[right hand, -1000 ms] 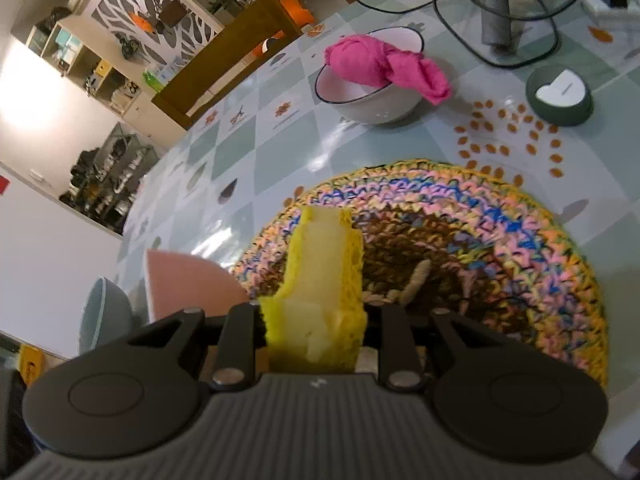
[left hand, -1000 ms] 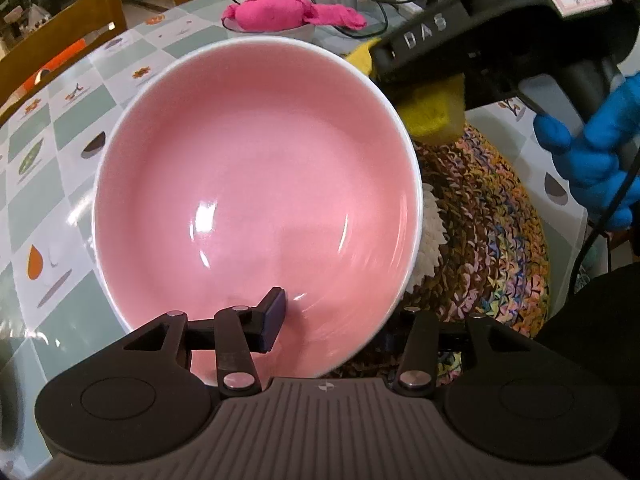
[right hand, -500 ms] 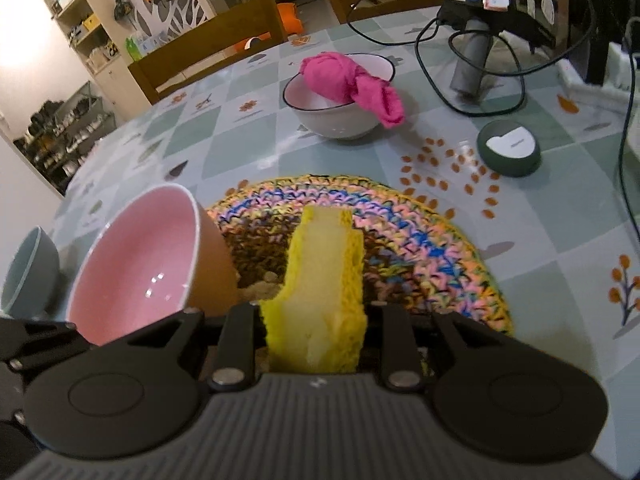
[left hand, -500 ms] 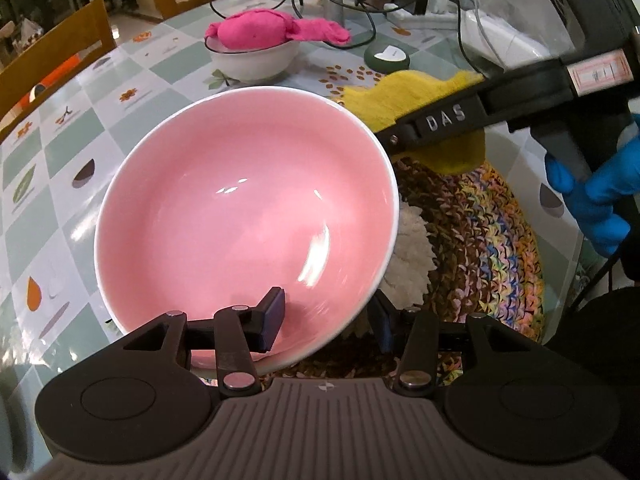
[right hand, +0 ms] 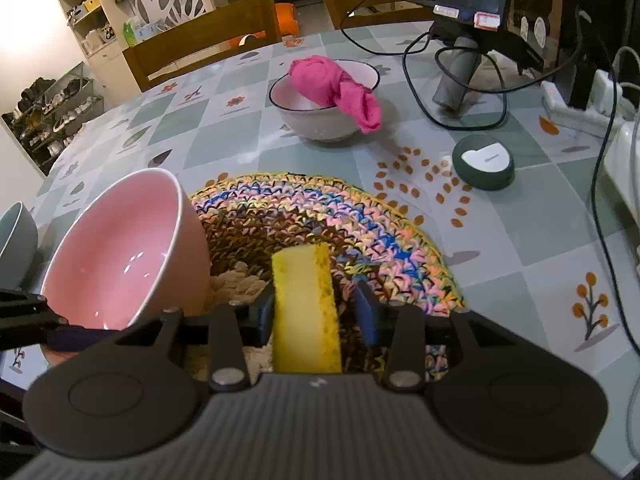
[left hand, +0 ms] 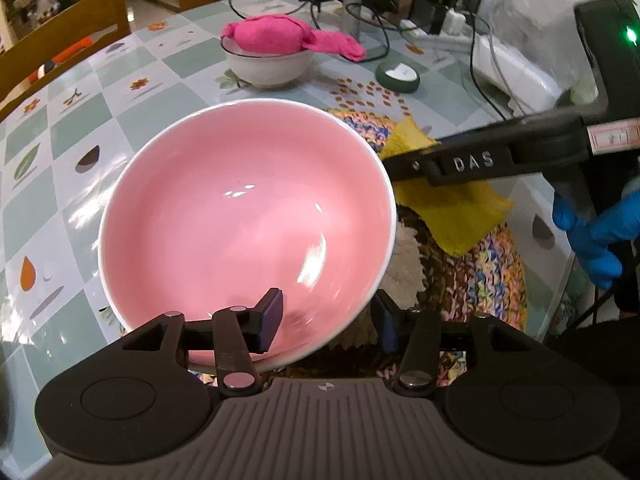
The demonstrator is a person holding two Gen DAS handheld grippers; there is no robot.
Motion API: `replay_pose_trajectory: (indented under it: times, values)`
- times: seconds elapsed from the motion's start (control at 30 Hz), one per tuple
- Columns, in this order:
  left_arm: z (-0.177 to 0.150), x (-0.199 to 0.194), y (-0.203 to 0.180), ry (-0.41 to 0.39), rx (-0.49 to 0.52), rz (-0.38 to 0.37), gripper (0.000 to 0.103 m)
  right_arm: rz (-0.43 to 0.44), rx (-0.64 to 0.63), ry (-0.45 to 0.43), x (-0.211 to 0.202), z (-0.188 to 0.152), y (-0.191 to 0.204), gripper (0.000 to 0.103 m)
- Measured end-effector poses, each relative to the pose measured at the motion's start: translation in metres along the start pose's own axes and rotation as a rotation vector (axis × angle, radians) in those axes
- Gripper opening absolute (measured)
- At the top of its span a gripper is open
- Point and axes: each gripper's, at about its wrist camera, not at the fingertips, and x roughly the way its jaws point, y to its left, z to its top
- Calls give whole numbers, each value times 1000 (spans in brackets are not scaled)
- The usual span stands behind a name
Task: Clean bowl
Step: 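Lower the pink bowl onto the crocheted placemat with the left gripper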
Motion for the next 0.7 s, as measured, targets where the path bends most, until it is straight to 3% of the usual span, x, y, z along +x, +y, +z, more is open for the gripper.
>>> replay_pose_trajectory:
  times: [0.43, 0.7]
  values:
    - [2, -18, 3, -38, -135, 21, 66, -2, 5, -5, -14, -3, -1, 58]
    - [2, -29, -3, -76, -142, 73, 76, -6, -9, -8, -22, -3, 4, 67]
